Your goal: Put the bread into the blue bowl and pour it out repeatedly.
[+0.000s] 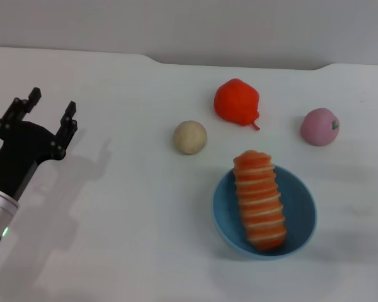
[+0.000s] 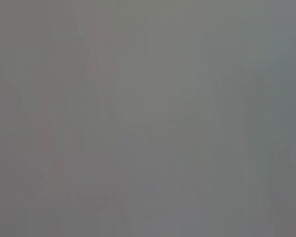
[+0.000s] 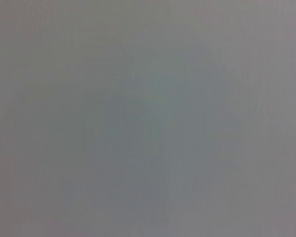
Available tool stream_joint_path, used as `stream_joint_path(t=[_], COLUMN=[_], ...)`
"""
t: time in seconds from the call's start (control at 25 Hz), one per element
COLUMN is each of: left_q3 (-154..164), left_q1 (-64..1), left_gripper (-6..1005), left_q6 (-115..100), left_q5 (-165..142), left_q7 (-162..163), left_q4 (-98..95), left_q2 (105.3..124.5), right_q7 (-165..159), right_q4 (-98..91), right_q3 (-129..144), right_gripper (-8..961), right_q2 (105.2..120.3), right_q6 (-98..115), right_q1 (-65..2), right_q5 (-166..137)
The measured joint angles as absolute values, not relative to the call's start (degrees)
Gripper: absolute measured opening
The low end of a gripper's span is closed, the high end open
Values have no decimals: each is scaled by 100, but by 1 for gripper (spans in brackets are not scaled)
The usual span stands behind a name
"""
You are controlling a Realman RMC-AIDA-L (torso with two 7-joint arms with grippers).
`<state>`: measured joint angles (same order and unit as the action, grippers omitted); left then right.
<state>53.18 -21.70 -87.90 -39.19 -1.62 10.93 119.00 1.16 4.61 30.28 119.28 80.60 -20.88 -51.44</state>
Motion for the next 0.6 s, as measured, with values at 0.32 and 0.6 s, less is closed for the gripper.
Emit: stream_joint_path(t=[0.32,0.6], left_q3=[5301,5254], left_q1=[-2180,-2209], left_gripper=[581,579], left_q6=[-8771,-8349], left_q5=[-3982,-3954], left_q7=[911,919], left_q4=[1166,1117], left_q2=[11900,11900], right_q7=[107,106], right_q4=[478,453], right_q3=[2997,2988], right_gripper=[473,473], right_q2=[11936,11921], right_q6=[7724,7682], right_q1=[-2343,-2538], right_q5=[-5144,-5144])
